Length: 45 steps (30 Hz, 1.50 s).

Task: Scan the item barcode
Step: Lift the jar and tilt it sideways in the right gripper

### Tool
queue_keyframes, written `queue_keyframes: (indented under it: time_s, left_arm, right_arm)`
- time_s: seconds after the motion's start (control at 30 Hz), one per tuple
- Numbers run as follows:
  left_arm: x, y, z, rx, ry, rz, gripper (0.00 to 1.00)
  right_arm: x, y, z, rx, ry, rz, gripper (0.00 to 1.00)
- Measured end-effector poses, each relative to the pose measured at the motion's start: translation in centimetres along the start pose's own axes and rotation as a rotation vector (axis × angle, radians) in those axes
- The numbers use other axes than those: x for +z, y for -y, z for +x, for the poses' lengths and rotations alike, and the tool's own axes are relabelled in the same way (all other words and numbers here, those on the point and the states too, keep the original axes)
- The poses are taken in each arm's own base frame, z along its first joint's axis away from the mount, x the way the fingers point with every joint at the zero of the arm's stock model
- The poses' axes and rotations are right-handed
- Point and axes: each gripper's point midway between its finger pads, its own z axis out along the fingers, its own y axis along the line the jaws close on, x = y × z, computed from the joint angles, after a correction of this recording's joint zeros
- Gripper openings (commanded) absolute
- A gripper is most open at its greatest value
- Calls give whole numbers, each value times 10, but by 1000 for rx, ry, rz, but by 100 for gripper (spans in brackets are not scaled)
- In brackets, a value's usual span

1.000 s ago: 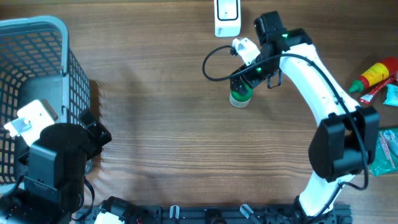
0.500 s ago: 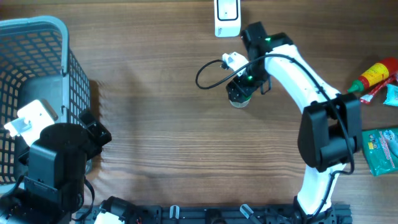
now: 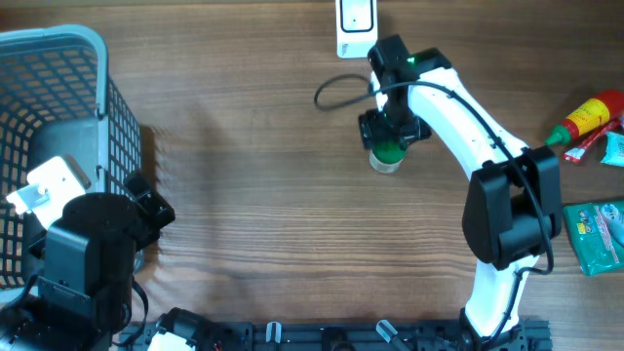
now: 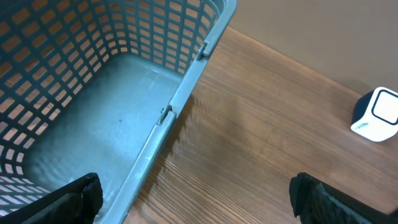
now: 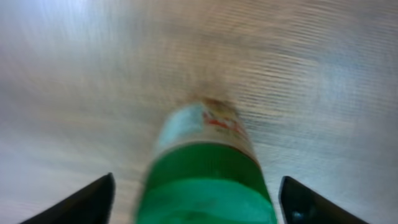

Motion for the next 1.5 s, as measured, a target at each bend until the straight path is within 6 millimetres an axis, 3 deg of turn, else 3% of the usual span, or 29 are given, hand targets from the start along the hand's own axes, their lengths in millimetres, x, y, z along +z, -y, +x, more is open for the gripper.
queue_keyframes:
  time_s: [0.13,0.23,0.3,0.4,0.5,0.63,0.7,0.93,1.1,1.17,1.27,1.37,1.5]
  left_arm:
    - [0,0,0,0,0,0,100]
    - [0,0,0,0,0,0,100]
    - [0,0,0,0,0,0,100]
    - [0,0,0,0,0,0,100]
    - [0,0,0,0,0,0,100]
    - [0,0,0,0,0,0,100]
    - [0,0,0,0,0,0,100]
    - [0,0,0,0,0,0,100]
    - [0,0,0,0,0,0,100]
    - [0,0,0,0,0,0,100]
    - [0,0,0,0,0,0,100]
    - [0,0,0,0,0,0,100]
    - [0,0,0,0,0,0,100]
  right_arm:
    - [-5,-17,-19,287,55,-99,100]
    - [-8,-21,-13,357,20,-119,100]
    - [-13,-13,-11,339,28,-72,100]
    - [-32,3,-25,252,135,2,100]
    - [-43,0,-30,-23,164,-3,100]
    - [-38,-9,-11,-260,90,-48,100]
    - [-26,-11,3,-355,38,-76,100]
    - [11,-12,16,-415,3,-83,99]
    - [41,-19,25,-368,-57,-54,84]
    - [61,-18,27,-348,-91,-7,70]
    - [61,-14,27,-296,-92,19,61]
    - [57,-8,37,-220,-138,47,60]
    - [30,-9,50,-18,-248,70,61]
